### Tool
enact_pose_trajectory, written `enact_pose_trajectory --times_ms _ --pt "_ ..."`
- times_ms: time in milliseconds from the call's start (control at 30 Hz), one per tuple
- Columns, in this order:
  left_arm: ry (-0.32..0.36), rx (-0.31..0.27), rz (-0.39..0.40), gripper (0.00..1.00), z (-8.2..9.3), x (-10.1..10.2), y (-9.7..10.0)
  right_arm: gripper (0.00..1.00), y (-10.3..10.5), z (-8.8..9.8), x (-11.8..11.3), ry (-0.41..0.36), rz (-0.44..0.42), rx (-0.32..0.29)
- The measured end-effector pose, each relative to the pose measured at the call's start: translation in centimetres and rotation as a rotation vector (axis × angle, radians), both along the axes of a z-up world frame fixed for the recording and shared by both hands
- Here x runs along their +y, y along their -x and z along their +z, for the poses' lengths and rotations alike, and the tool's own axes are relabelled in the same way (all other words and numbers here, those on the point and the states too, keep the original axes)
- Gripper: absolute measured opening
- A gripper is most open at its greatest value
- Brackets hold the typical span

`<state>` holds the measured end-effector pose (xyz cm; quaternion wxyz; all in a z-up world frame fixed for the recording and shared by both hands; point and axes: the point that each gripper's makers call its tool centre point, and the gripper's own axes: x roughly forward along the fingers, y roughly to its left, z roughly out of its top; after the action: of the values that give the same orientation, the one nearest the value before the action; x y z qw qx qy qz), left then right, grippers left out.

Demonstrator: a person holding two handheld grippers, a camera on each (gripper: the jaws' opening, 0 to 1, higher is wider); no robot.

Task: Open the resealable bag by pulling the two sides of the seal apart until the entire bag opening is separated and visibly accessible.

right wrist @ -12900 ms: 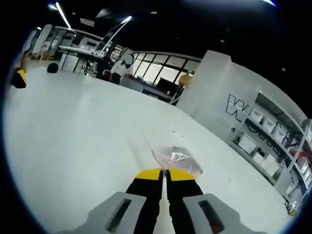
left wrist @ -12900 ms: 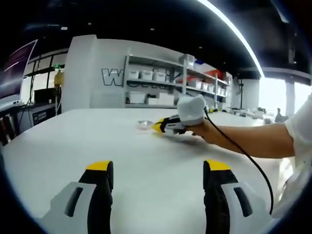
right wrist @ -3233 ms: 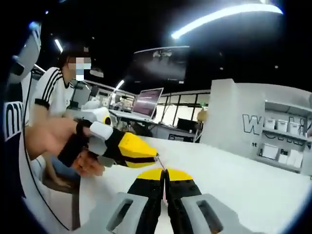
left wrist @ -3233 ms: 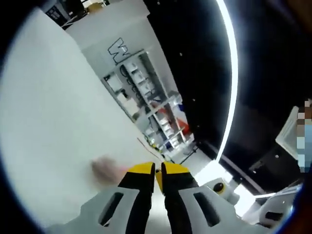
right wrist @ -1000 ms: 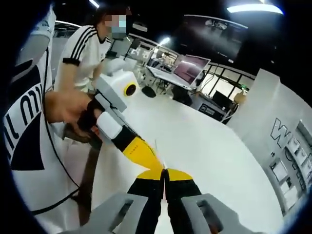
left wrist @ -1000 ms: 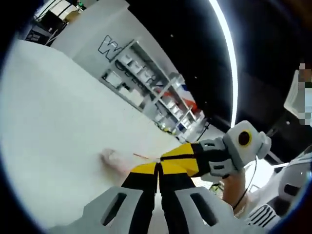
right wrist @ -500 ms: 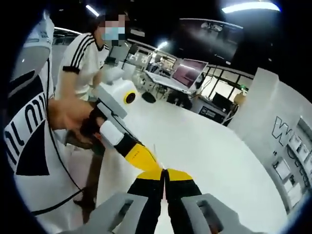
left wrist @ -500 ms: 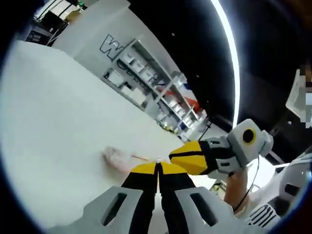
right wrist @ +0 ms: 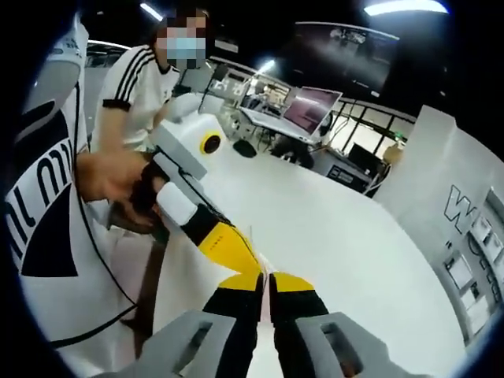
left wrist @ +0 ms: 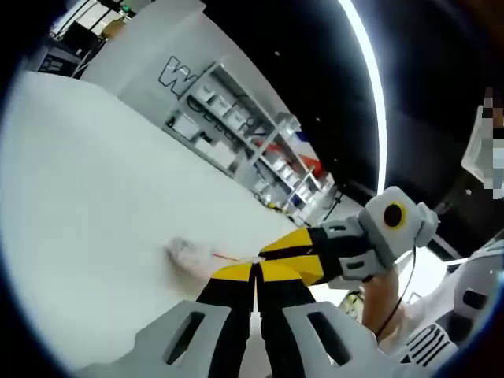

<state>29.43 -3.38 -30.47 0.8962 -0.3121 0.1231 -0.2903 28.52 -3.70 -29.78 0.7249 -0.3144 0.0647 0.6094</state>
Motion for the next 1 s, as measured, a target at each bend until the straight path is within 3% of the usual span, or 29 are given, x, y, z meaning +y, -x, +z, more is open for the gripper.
enact_pose_trajectory --times_ms 233,800,833,867,900,1000 --pt "-0.059 -0.013 -0.005 0.01 -0.3 0.0 0.2 0.00 0.3 -0.4 0.0 0.001 -0.011 0.106" --pt "-0.057 0.056 -0.018 0.01 -1.0 0.1 0.6 0.00 0.4 0.2 0.4 0.002 -0.040 -0.065" --pt "-0.076 0.064 -0.022 0.00 -1.3 0.1 0.7 0.00 0.2 0.5 0.4 -0.010 -0.048 -0.082" --pt "-0.107 0.077 -0.030 0.00 -1.8 0.1 0.8 0.00 -0.6 1.1 0.2 -0.010 -0.073 -0.138" --pt "-0.093 0.074 -0.027 0.00 -1.9 -0.1 0.7 0.00 -0.6 1.4 0.1 -0.021 -0.081 -0.133" --pt "0.011 0.068 -0.025 0.01 -1.3 0.1 0.7 0.00 0.1 1.9 0.5 -0.070 -0.049 -0.043"
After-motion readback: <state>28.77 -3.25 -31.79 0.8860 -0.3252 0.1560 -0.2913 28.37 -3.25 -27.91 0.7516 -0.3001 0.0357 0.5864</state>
